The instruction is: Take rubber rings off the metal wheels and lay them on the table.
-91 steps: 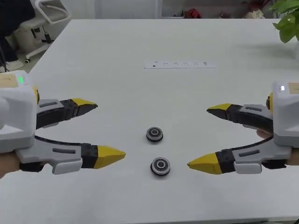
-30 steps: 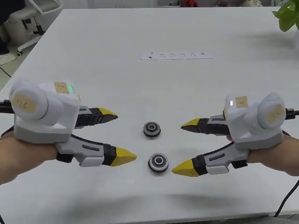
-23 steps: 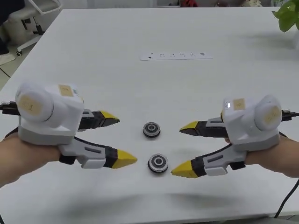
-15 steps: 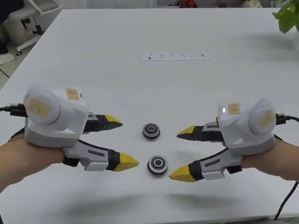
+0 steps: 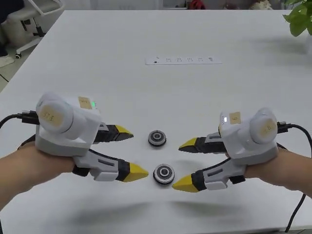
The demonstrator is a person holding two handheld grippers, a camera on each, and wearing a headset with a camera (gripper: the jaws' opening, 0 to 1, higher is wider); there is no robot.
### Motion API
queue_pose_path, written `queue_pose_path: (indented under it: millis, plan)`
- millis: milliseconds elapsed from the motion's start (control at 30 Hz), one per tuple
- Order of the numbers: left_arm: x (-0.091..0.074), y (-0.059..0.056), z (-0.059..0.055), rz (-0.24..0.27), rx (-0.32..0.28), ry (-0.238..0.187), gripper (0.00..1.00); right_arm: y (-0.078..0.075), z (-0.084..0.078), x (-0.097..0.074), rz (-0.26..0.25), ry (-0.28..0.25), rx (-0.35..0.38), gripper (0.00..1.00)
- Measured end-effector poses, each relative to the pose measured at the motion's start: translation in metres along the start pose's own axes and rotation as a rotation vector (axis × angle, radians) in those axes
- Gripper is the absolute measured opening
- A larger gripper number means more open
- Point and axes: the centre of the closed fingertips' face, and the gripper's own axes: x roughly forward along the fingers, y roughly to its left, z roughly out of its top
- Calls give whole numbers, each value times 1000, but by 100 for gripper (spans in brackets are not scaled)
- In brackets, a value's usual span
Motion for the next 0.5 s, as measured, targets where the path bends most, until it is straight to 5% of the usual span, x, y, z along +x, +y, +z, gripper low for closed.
queue_pose_path:
  millis: [500]
  plan:
    - [12,-5,-3,-25,4,21,54,0,-5,5,14,-2,22,46]
